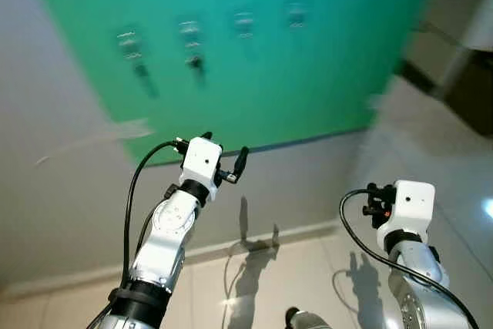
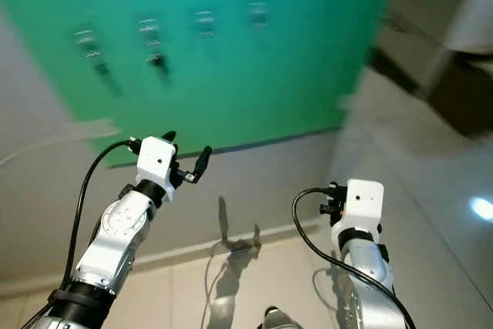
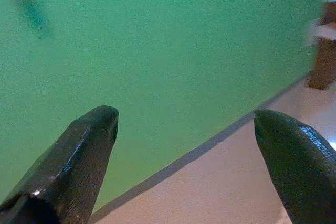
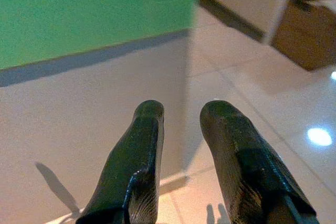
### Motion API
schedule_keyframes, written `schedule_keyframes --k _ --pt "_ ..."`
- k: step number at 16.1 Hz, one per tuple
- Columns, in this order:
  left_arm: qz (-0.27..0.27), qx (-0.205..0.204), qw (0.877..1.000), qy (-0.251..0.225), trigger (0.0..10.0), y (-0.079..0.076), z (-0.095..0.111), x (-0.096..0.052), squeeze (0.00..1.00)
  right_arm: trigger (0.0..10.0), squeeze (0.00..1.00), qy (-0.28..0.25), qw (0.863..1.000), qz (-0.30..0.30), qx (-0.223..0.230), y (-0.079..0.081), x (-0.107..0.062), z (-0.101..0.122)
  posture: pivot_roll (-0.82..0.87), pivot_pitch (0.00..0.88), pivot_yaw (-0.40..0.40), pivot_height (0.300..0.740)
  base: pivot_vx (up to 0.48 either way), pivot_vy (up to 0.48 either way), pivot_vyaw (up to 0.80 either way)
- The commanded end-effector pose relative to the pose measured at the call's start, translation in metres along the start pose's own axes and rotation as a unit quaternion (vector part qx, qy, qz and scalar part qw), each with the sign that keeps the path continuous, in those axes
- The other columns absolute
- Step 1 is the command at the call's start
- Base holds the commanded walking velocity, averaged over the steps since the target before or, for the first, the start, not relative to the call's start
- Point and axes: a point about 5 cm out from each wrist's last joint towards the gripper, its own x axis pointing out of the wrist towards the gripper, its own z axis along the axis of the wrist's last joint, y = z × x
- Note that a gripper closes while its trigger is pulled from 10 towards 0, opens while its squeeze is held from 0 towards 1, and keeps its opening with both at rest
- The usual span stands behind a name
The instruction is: Hang keys on a hook
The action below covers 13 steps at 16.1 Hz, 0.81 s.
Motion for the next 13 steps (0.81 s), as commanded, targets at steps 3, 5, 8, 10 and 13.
schedule_keyframes --k 3,5,8,10,13 --pt "0.005 -0.002 1.0 -0.006 10.0 0.001 0.003 0.002 0.0 10.0 0.0 0.002 1.0 -0.001 -0.017 0.001 0.006 0.005 -0.25 0.029 0.097 0.74 0.0 0.0 -0.8" --pt "0.008 0.011 1.0 -0.003 10.0 0.003 0.002 0.0 0.0 10.0 0.0 -0.007 1.0 0.012 -0.016 0.006 0.009 0.01 -0.24 0.028 0.083 0.74 0.0 0.0 -0.8" --pt "0.037 0.013 0.999 -0.003 10.0 0.01 0.004 -0.007 0.0 10.0 0.0 -0.021 0.998 0.058 -0.016 0.019 0.011 0.016 -0.2 0.033 0.039 0.74 0.0 0.0 -0.8" --pt "0.042 0.02 0.999 0.003 10.0 0.011 0.003 -0.015 0.0 10.0 0.0 -0.013 0.997 0.071 -0.021 0.025 0.013 0.013 -0.16 0.048 0.014 0.74 0.0 0.0 -0.8" --pt "0.05 0.025 0.998 0.007 10.0 0.015 0.002 -0.021 0.0 10.0 0.0 -0.014 0.997 0.078 -0.02 0.029 0.014 0.014 -0.15 0.063 0.01 0.74 0.0 0.0 -0.8"
